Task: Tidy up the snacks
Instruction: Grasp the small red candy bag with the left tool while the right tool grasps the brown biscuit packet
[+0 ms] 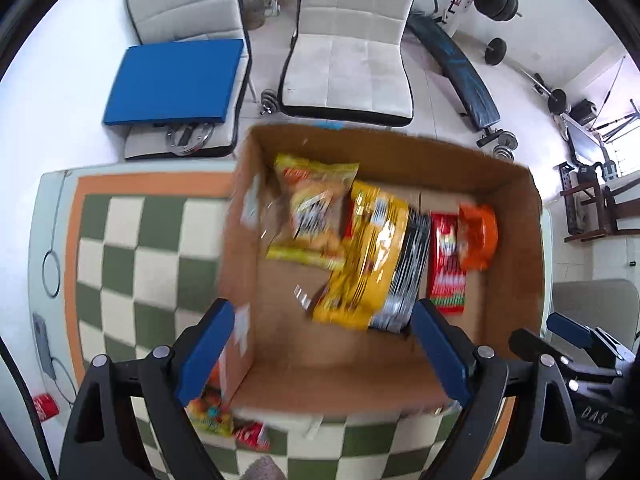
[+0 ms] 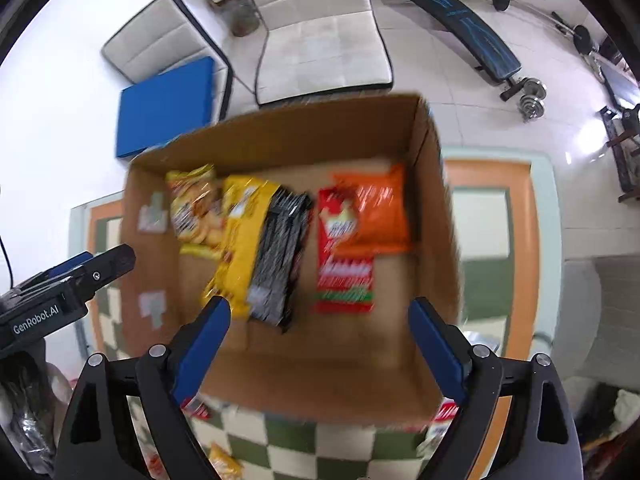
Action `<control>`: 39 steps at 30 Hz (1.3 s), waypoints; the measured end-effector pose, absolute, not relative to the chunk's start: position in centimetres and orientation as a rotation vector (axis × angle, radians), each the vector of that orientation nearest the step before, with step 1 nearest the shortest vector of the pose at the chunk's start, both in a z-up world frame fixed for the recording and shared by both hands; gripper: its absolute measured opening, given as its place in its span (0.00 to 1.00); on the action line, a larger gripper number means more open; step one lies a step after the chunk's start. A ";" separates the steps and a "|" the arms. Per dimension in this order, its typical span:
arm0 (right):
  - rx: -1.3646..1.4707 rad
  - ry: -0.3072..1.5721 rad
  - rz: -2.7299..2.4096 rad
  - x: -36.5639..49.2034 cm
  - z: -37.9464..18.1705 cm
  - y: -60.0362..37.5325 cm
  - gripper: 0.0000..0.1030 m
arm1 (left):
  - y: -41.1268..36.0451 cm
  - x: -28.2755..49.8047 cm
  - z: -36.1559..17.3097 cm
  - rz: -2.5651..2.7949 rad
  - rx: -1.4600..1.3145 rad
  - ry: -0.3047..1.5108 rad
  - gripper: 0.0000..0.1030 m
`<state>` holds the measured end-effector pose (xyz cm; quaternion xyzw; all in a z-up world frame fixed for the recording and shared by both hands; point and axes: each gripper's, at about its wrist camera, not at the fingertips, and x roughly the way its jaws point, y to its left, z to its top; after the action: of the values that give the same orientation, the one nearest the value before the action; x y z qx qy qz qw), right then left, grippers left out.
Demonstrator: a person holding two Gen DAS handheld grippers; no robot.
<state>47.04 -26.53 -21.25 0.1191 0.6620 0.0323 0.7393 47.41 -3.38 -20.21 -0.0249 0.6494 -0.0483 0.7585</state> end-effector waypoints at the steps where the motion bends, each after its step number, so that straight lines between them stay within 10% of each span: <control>1: 0.278 1.449 0.077 45.5 -21.0 -26.3 0.90 | -2.8 46.0 -20.0 -0.104 -0.054 1.413 0.88; 31: 0.284 1.628 -0.082 33.5 -37.3 -23.6 0.67 | 2.6 30.7 -38.0 0.065 0.057 1.636 0.88; 36: 0.245 1.631 -0.071 33.6 -37.7 -23.0 0.67 | 2.7 30.7 -38.1 0.114 0.047 1.606 0.66; 39: 0.207 1.629 -0.086 33.6 -38.2 -22.6 0.63 | 3.1 30.4 -37.5 0.113 0.018 1.598 0.32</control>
<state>33.64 -22.61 -38.16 0.0924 0.7259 -0.0381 0.6806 30.42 3.07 -37.51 0.0081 0.7162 0.0504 0.6961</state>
